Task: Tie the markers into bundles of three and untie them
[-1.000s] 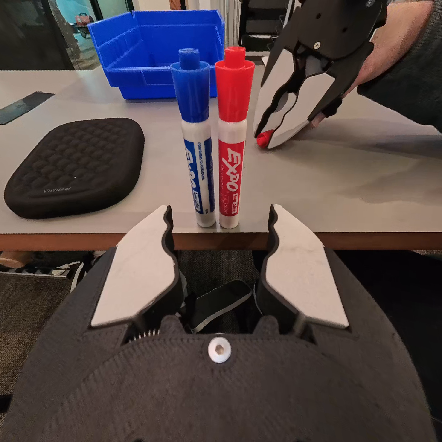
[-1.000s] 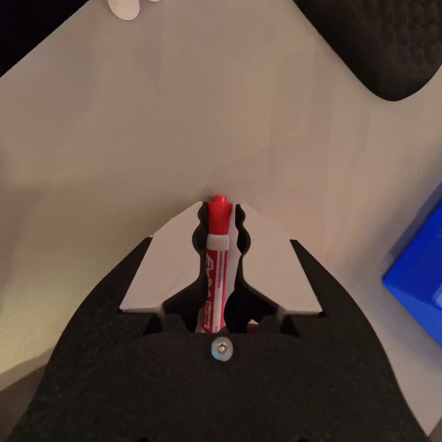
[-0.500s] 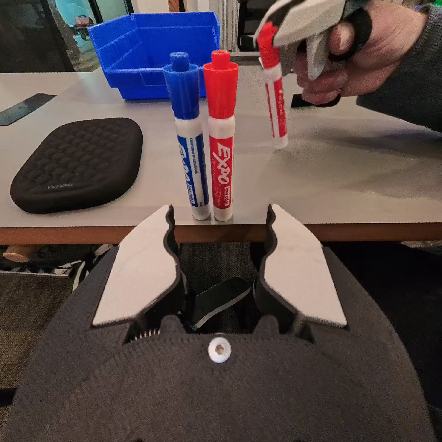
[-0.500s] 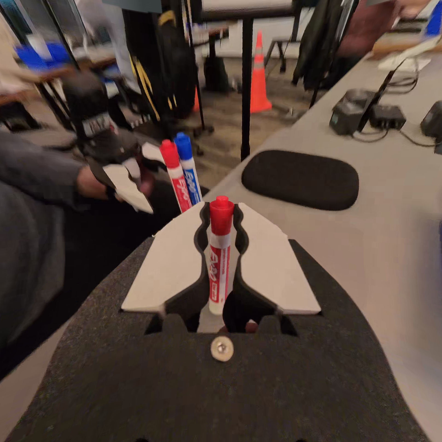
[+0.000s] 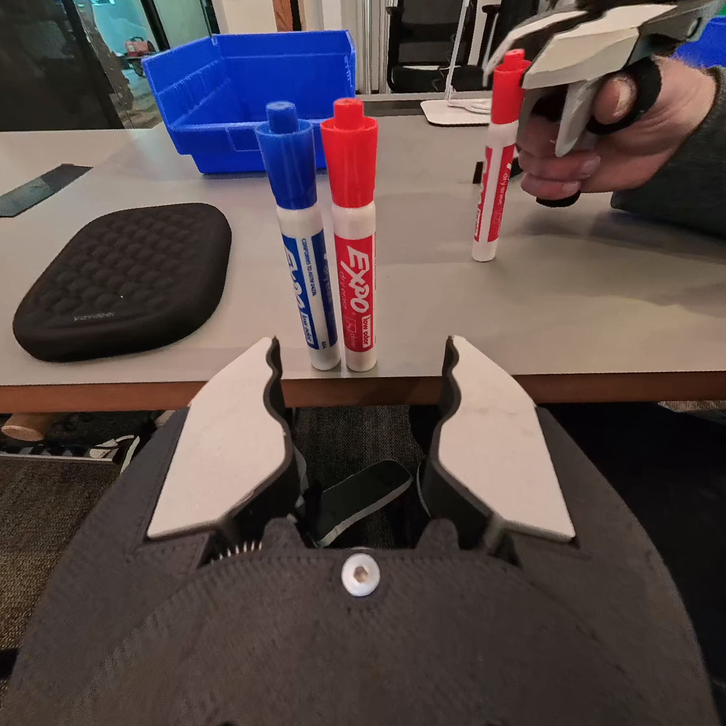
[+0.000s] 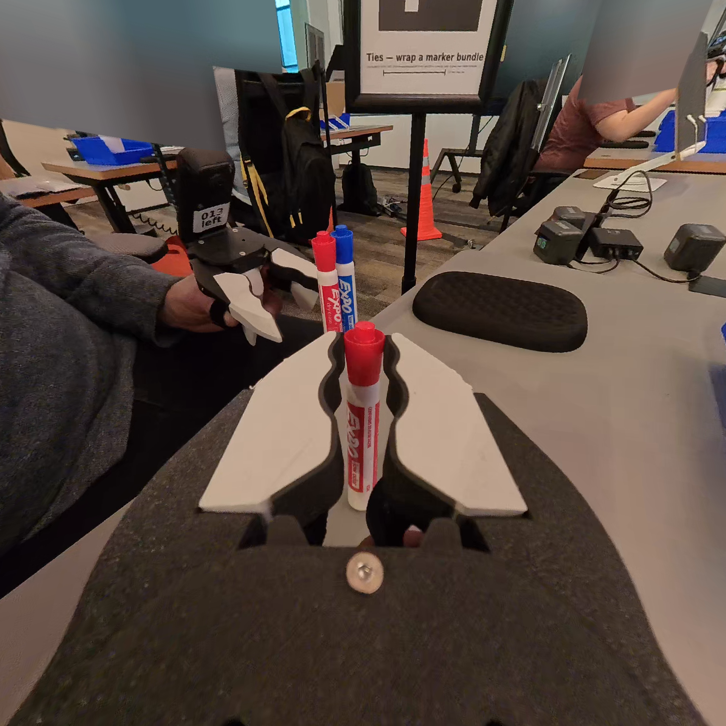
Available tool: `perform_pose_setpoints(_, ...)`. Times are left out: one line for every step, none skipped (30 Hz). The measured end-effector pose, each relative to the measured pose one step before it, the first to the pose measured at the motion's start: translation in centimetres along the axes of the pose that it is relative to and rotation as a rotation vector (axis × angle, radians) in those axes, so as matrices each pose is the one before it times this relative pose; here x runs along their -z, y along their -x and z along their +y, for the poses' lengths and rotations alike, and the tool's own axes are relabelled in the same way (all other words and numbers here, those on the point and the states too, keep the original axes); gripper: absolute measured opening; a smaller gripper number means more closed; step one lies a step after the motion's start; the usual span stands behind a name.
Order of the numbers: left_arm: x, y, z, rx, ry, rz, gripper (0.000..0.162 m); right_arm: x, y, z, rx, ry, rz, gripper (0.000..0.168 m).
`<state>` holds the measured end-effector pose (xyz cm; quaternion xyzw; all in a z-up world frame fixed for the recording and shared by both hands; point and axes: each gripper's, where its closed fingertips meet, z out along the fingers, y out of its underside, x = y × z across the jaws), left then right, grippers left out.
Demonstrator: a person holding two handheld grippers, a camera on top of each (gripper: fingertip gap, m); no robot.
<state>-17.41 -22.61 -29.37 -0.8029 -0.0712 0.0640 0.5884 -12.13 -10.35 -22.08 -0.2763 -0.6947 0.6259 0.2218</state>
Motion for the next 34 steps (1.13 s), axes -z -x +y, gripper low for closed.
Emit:
perform_pose_setpoints(-0.041,-0.001,-0.023,0.0018,-0.0020,0.0010,0.079,0.220,0.030,0.003,0.0020,-0.0021,0.0020,0.019)
perform_pose_setpoints(-0.030,-0.027,-0.065,0.0040,-0.0062,0.0009,0.081,0.227,-0.062,0.018,-0.0017,-0.0024,0.0062,0.019)
perform_pose_setpoints(-0.019,-0.033,-0.078,0.0051,-0.0067,0.0002,0.082,0.239,0.016,0.027,-0.0036,-0.0017,0.0006,0.019)
perform_pose_setpoints(-0.027,-0.021,-0.034,0.0066,-0.0034,0.0019,0.083,0.221,0.114,0.060,-0.0006,-0.0006,-0.0049,0.019)
perform_pose_setpoints(-0.038,0.023,-0.017,0.0027,-0.0015,-0.0013,0.086,0.207,0.095,0.043,0.0031,-0.0021,-0.0011,0.019)
perform_pose_setpoints(-0.003,-0.001,-0.084,-0.0015,-0.0057,-0.0002,0.088,0.185,0.045,0.041,0.0048,-0.0044,0.0040,0.019)
perform_pose_setpoints(0.002,-0.029,-0.099,0.0016,-0.0053,0.0018,0.089,0.139,0.085,0.113,-0.0016,0.0005,-0.0014,0.019)
perform_pose_setpoints(-0.019,0.071,-0.023,0.0026,0.0003,-0.0041,0.091,0.105,0.198,0.173,-0.0076,0.0051,-0.0116,0.020)
perform_pose_setpoints(-0.019,0.103,-0.062,-0.0002,-0.0033,-0.0071,0.096,0.096,0.083,0.092,-0.0042,-0.0008,-0.0027,0.021)
perform_pose_setpoints(-0.017,0.027,-0.121,0.0005,-0.0095,-0.0016,0.099,0.053,-0.051,0.012,-0.0005,-0.0052,0.0045,0.022)
perform_pose_setpoints(-0.072,0.091,-0.075,0.0015,-0.0060,-0.0051,0.104,-0.014,0.029,0.027,-0.0023,0.0001,-0.0044,0.022)
perform_pose_setpoints(-0.122,0.104,-0.005,-0.0013,-0.0004,-0.0060,0.109,-0.041,0.025,0.026,-0.0020,0.0035,-0.0044,0.022)
perform_pose_setpoints(-0.120,0.009,-0.070,0.0015,-0.0054,0.0011,0.114,-0.033,-0.044,-0.009,0.0021,0.0011,0.0031,0.023)
perform_pose_setpoints(-0.129,0.018,-0.149,0.0078,-0.0122,0.0008,0.123,0.001,0.000,0.030,0.0028,0.0023,0.0005,0.024)
perform_pose_setpoints(-0.115,0.039,-0.003,0.0025,-0.0014,-0.0021,0.127,0.043,0.010,0.056,0.0017,0.0033,-0.0011,0.024)
perform_pose_setpoints(-0.065,-0.071,-0.024,-0.0023,-0.0017,0.0035,0.129,0.079,-0.030,-0.014,0.0003,-0.0027,0.0016,0.025)
perform_pose_setpoints(-0.020,-0.092,-0.206,0.0017,-0.0140,0.0065,0.129,0.056,-0.069,-0.049,-0.0054,-0.0058,0.0005,0.025)
perform_pose_setpoints(-0.033,-0.039,-0.213,0.0023,-0.0178,0.0048,0.129,0.019,-0.068,-0.028,-0.0075,-0.0026,-0.0014,0.025)
perform_pose_setpoints(-0.116,0.106,-0.002,0.0100,-0.0032,-0.0015,0.131,-0.024,0.010,-0.005,-0.0015,-0.0008,-0.0039,0.025)
perform_pose_setpoints(-0.176,0.060,0.017,0.0163,-0.0019,0.0046,0.135,-0.020,0.043,-0.030,0.0026,-0.0033,-0.0020,0.025)
perform_pose_setpoints(-0.153,0.182,-0.170,0.0228,-0.0109,-0.0049,0.139,-0.010,0.010,-0.002,0.0002,-0.0018,0.0007,0.025)
perform_pose_setpoints(-0.121,0.297,-0.363,0.0084,-0.0205,-0.0182,0.144,-0.022,0.061,0.080,-0.0023,0.0026,-0.0034,0.025)
perform_pose_setpoints(-0.167,0.118,-0.375,-0.0122,-0.0178,-0.0116,0.146,-0.019,0.090,0.114,-0.0003,0.0036,-0.0046,0.025)
perform_pose_setpoints(-0.176,0.047,-0.281,-0.0202,-0.0103,-0.0115,0.146,-0.005,0.003,0.118,0.0023,0.0029,0.0012,0.025)
perform_pose_setpoints(-0.180,-0.051,-0.250,-0.0151,-0.0107,-0.0048,0.145,-0.008,-0.028,0.131,0.0003,0.0058,0.0025,0.025)
perform_pose_setpoints(-0.243,-0.154,-0.143,-0.0071,-0.0102,0.0051,0.145,0.000,0.009,0.102,-0.0021,0.0044,-0.0021,0.025)
perform_pose_setpoints(-0.315,-0.160,0.038,-0.0028,-0.0005,0.0095,0.145,0.025,0.010,-0.034,-0.0018,-0.0053,-0.0022,0.025)
perform_pose_setpoints(-0.285,0.076,0.020,-0.0018,-0.0039,-0.0047,0.145,0.067,-0.047,-0.107,-0.0034,-0.0099,0.0014,0.025)
perform_pose_setpoints(-0.216,0.125,-0.056,-0.0029,-0.0124,-0.0071,0.143,0.059,-0.062,-0.057,-0.0048,-0.0038,0.0009,0.025)
perform_pose_setpoints(-0.245,0.078,0.038,-0.0132,-0.0111,-0.0040,0.140,0.051,-0.038,0.023,-0.0005,0.0009,0.0002,0.025)
perform_pose_setpoints(-0.296,0.031,0.178,-0.0189,-0.0019,-0.0031,0.137,0.059,-0.035,-0.007,0.0037,-0.0012,0.0032,0.025)
perform_pose_setpoints(-0.252,0.136,0.144,-0.0143,-0.0026,-0.0058,0.135,0.059,-0.014,-0.045,0.0016,-0.0043,0.0024,0.025)
perform_pose_setpoints(-0.229,0.108,0.043,0.0005,-0.0108,0.0030,0.130,0.025,0.005,-0.024,-0.0025,-0.0028,-0.0021,0.025)
perform_pose_setpoints(-0.260,0.185,0.030,0.0096,-0.0120,-0.0034,0.127,-0.007,0.026,0.018,-0.0018,0.0000,-0.0028,0.025)
